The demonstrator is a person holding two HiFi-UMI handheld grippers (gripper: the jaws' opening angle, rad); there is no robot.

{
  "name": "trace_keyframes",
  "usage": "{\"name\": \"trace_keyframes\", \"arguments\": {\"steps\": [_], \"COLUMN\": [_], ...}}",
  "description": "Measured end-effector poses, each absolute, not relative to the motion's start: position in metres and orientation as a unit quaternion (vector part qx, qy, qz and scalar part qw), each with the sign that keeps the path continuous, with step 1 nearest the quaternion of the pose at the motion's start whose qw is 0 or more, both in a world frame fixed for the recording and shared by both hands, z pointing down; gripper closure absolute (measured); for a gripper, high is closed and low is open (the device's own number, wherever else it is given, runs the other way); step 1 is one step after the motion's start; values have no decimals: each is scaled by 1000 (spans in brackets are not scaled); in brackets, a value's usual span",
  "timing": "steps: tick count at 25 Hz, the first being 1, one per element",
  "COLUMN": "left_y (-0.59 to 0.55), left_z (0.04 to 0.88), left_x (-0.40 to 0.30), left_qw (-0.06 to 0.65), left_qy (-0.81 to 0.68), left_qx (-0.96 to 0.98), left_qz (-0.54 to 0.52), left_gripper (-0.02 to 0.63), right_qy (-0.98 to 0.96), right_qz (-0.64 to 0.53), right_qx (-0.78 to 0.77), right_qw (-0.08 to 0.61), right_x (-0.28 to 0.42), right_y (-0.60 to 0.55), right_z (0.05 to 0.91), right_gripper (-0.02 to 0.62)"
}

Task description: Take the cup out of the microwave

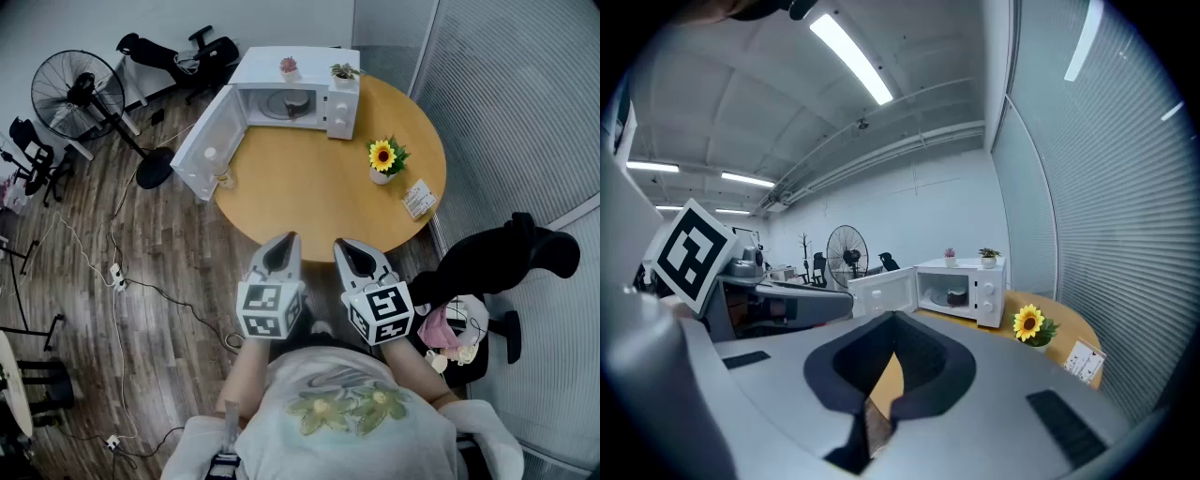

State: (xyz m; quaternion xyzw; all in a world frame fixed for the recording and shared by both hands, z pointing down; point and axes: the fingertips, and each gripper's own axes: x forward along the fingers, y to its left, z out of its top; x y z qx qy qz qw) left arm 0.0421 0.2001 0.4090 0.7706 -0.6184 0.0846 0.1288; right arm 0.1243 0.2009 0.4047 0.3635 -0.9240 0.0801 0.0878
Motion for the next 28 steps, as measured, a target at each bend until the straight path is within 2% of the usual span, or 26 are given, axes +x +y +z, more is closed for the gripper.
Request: {"name": "trace_keyframes", "arguments": {"steps": [21, 25, 28], "left_y": [169, 152, 137], "left_z": [412, 416, 416], "left_x": [25, 15, 7], "left_qw": [117, 141, 141], "left_qy": [-626, -621, -621], "left_qx": [765, 766, 766], "left_qz": [94, 83, 85], "left_gripper": [601, 600, 550], "right_qy": [-913, -912, -909], "right_qz": [103, 107, 110], "right_qx": [384, 386, 392], "right_qw": [86, 90, 92], "right_x": [111, 103, 99], "right_y": [174, 161, 149], "right_z": [416, 420, 420], "right_gripper": [578, 578, 578]}}
